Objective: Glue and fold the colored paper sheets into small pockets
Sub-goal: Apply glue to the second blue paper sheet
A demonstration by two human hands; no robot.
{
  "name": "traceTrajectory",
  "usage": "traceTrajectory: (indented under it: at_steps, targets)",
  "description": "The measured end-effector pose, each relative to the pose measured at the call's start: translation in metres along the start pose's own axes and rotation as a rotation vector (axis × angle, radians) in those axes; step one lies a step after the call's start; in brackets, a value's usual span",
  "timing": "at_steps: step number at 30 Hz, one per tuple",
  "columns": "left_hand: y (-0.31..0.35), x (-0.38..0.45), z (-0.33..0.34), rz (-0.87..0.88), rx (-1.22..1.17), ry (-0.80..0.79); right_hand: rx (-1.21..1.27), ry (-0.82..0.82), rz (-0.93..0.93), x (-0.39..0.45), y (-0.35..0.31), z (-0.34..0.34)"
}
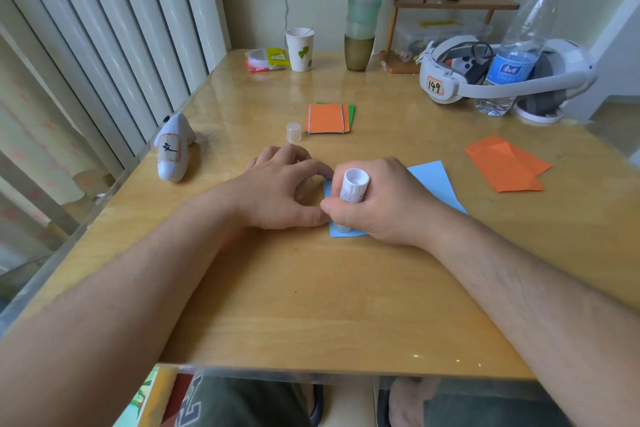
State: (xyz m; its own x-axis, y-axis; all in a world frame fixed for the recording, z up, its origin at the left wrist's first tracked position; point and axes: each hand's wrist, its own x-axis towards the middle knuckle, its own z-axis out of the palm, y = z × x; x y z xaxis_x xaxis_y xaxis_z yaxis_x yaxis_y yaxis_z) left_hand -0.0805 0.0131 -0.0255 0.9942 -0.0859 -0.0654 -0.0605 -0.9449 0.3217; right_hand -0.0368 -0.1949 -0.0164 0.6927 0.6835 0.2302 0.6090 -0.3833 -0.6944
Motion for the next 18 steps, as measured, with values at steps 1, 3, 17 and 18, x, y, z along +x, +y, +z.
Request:
traceTrajectory:
  at_steps: [1,3,17,18]
  targets:
    - [0.000,0.000,0.000,0.001,-0.003,-0.001,-0.001,0.000,0.010,-0.001,0.001,-0.002]
    - [-0.001,0.001,0.000,0.009,-0.006,0.000,0.002,0.008,0.033,-0.004,0.005,-0.006]
    - [-0.001,0.002,-0.001,-0.002,-0.006,-0.018,-0.043,0.006,0.106,-0.009,0.022,-0.031]
    - [-0.002,0.002,-0.001,-0.007,-0.006,-0.014,-0.021,0.026,0.102,-0.008,0.022,-0.030]
